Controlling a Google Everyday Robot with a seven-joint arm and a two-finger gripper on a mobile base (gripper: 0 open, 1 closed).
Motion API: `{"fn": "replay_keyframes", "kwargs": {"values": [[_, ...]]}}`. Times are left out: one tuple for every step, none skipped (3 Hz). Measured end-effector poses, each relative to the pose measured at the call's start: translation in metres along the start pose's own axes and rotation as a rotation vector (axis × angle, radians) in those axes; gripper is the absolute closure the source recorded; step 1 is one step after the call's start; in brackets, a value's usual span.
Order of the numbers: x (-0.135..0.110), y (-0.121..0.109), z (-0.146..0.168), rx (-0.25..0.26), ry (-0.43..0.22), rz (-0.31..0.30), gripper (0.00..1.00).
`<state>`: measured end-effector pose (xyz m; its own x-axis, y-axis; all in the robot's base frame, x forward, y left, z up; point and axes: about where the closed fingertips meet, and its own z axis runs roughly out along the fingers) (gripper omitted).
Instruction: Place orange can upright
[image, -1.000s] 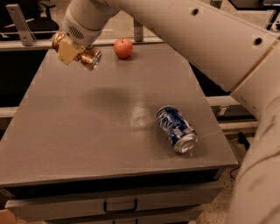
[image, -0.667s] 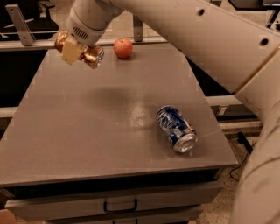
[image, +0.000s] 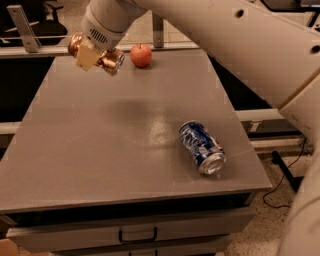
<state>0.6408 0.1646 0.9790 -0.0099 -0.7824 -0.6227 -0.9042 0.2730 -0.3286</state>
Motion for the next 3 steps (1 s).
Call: {"fn": "replay_keyframes", "kwargs": {"values": [[0.024, -0.022, -0.033, 0.086, -0.028, -0.025, 1.0], [0.066, -0.042, -0.066, 0.173, -0.098, -0.04, 1.0], [0.095, -0.062, -0.075, 0.213, -0.252, 0.0, 1.0]]}}
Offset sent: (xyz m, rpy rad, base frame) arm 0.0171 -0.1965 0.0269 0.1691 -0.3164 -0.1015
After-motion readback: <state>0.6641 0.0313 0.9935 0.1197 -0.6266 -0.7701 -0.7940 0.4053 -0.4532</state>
